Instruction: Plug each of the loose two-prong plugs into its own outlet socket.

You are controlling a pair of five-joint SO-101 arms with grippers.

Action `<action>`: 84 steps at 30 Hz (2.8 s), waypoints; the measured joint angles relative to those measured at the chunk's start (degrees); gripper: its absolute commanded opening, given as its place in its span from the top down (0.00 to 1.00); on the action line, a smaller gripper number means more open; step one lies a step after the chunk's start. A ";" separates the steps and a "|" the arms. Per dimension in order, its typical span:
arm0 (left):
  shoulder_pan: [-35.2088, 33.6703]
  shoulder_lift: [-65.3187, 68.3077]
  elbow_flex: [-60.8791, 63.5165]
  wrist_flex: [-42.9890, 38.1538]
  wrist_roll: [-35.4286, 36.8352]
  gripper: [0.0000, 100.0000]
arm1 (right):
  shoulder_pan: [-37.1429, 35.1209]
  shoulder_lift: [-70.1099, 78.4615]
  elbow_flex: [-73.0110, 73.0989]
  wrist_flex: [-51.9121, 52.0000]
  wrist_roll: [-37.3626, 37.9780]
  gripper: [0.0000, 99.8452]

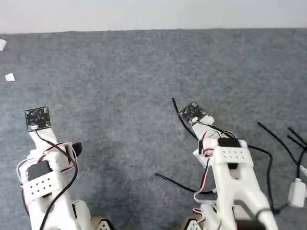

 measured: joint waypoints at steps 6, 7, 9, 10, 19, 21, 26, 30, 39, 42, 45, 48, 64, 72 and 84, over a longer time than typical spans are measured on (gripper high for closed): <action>0.09 0.00 0.00 0.00 0.00 0.70 | 0.00 9.05 -5.98 0.18 1.41 0.81; 0.09 0.00 0.00 0.00 0.00 0.70 | 0.00 9.76 -6.59 0.35 1.41 0.82; 0.09 0.00 0.00 0.00 0.00 0.70 | 0.00 10.46 -7.21 0.53 1.58 0.87; 0.09 0.00 0.00 0.00 0.00 0.70 | 0.00 10.46 -7.30 0.53 1.58 0.89; 0.09 0.00 0.00 0.00 0.00 0.70 | 0.09 10.73 -7.30 0.53 1.76 0.96; 0.09 0.00 0.00 0.00 0.00 0.70 | 0.09 10.73 -7.38 0.53 1.67 0.99; 0.09 0.00 1.05 -0.70 0.00 0.70 | -3.87 9.49 -8.62 1.05 -3.52 0.99; 0.70 0.00 1.23 -0.97 0.00 0.70 | -10.02 3.96 -11.52 3.34 -16.35 0.99; 0.97 0.00 1.23 -0.97 0.00 0.70 | -21.89 -2.73 -17.85 6.59 -44.92 0.99; 0.97 0.00 1.23 -0.97 0.00 0.70 | -23.38 -2.29 -19.52 6.51 -48.26 0.99; 0.97 0.00 1.23 -1.05 0.00 0.70 | -24.18 1.85 -22.07 5.89 -50.11 0.99; 0.97 0.00 1.23 -1.05 0.00 0.70 | -24.09 8.44 -26.37 5.71 -52.75 0.99; 0.97 0.00 1.23 -1.05 0.00 0.70 | -28.92 34.64 -42.46 6.68 -63.21 0.99; 0.97 -0.09 2.11 -1.05 0.00 0.70 | -29.63 42.64 -48.18 8.00 -62.24 0.80; 0.97 -0.18 2.11 -1.05 0.00 0.70 | -31.65 42.99 -63.56 26.90 -58.64 0.81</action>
